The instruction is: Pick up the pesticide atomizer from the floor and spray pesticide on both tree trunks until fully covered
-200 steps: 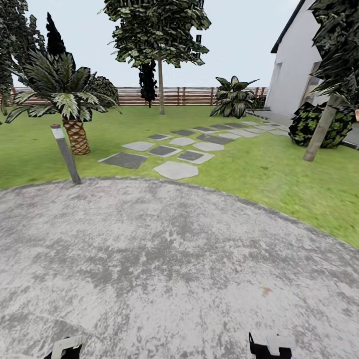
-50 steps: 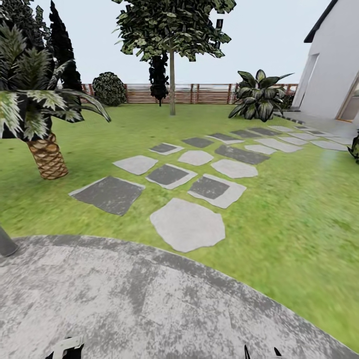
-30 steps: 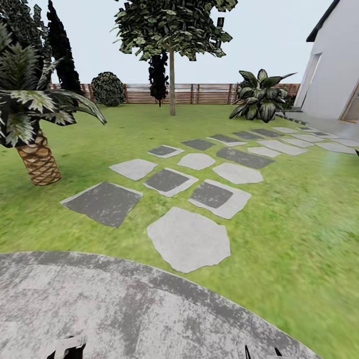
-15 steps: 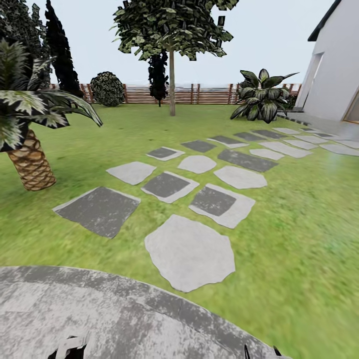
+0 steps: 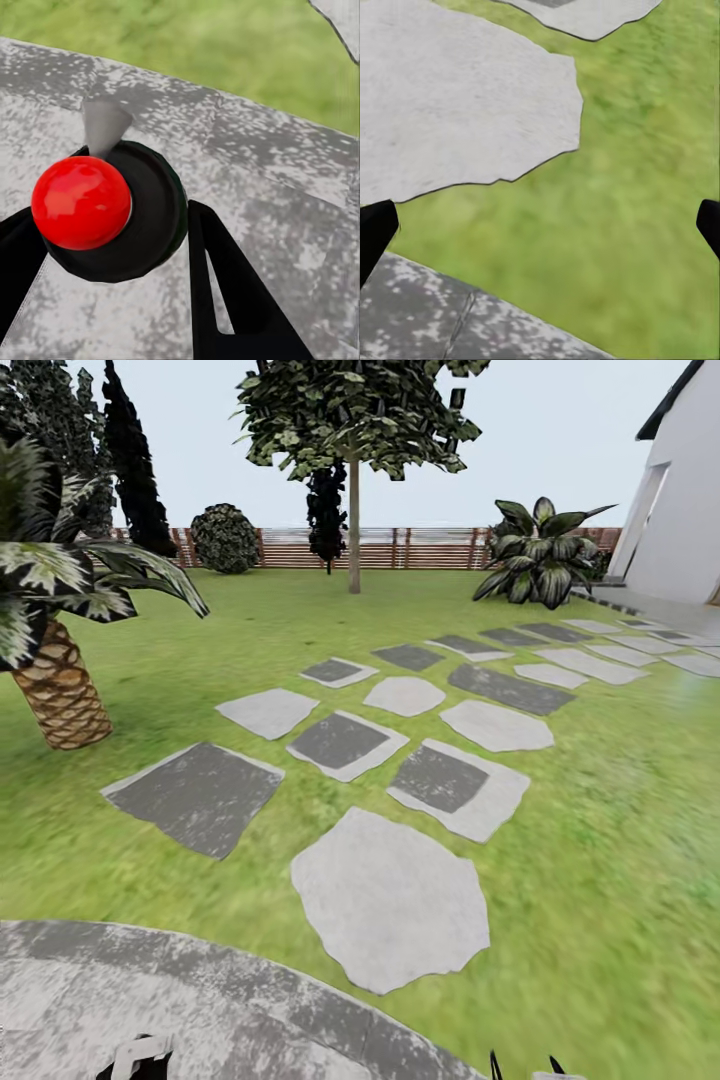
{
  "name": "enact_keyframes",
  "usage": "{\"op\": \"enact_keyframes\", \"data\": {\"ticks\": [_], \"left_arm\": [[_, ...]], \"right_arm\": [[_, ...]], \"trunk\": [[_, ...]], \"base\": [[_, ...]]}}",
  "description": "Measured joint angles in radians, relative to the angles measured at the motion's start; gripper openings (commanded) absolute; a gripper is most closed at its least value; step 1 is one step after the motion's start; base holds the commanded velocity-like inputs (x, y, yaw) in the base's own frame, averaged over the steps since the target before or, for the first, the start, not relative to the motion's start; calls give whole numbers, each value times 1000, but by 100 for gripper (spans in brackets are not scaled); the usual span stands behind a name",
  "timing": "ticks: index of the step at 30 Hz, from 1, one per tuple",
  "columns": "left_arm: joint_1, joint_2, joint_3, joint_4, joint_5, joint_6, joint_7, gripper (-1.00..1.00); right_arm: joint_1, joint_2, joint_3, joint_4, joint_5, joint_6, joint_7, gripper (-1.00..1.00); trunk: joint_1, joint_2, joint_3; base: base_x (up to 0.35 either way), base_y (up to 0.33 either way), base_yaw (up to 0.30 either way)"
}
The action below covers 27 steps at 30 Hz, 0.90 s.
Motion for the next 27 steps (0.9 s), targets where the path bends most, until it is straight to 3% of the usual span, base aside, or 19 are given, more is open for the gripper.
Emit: {"op": "enact_keyframes", "data": {"ticks": [27], "left_arm": [[0,0,2,2,0,0,1,-100]], "right_arm": [[0,0,0,0,1,0,0,100]], "trunk": [[0,0,0]], "base": [[340,0,10]]}}
